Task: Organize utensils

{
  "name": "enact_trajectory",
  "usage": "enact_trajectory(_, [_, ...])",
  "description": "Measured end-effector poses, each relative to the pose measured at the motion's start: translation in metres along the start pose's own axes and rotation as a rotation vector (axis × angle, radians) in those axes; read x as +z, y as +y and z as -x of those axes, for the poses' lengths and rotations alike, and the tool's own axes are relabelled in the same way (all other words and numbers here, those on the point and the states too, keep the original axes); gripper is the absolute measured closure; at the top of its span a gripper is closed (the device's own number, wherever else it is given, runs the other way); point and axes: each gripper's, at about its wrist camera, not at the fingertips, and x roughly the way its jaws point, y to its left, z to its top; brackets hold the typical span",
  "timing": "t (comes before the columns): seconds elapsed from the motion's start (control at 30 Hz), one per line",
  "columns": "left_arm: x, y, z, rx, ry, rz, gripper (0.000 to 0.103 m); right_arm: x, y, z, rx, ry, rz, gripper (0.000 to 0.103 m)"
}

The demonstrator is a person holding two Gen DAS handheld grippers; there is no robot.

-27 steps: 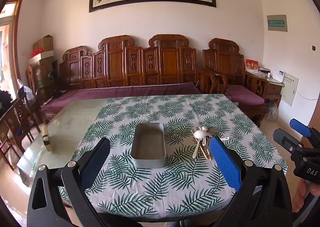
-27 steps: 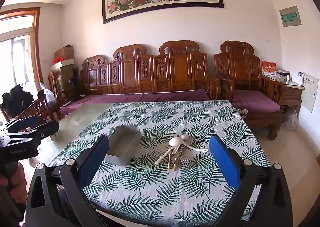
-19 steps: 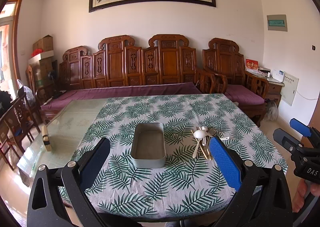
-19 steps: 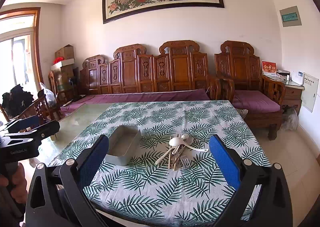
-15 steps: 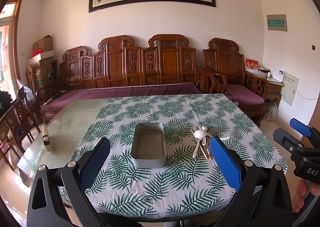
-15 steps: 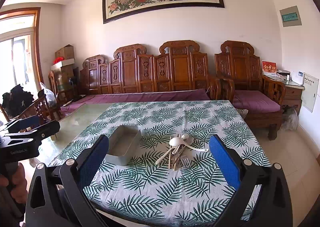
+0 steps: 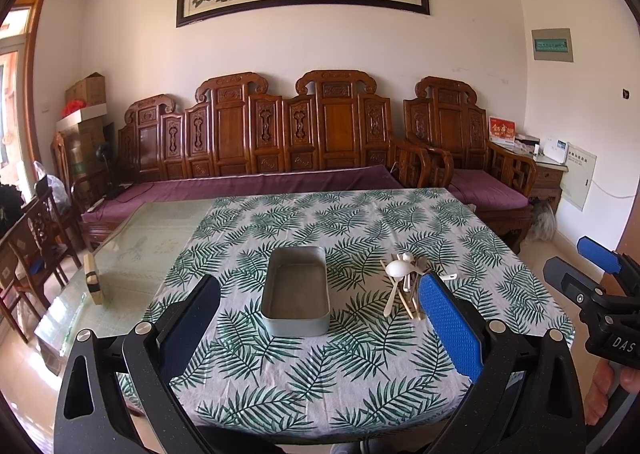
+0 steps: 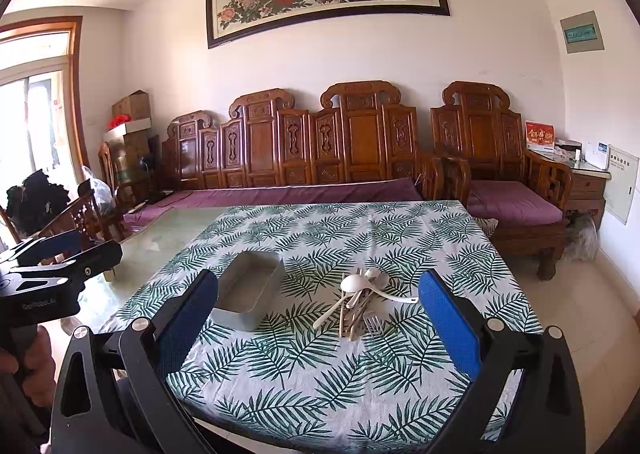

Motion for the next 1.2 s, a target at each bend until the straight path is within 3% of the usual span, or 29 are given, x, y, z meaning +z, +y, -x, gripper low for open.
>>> enact_trajectory(1.2, [0.003, -0.012, 0.008, -0.009, -0.005, -0.019, 0.007, 0.0, -0.001, 0.002, 0.002, -0.004, -0.004, 0.003])
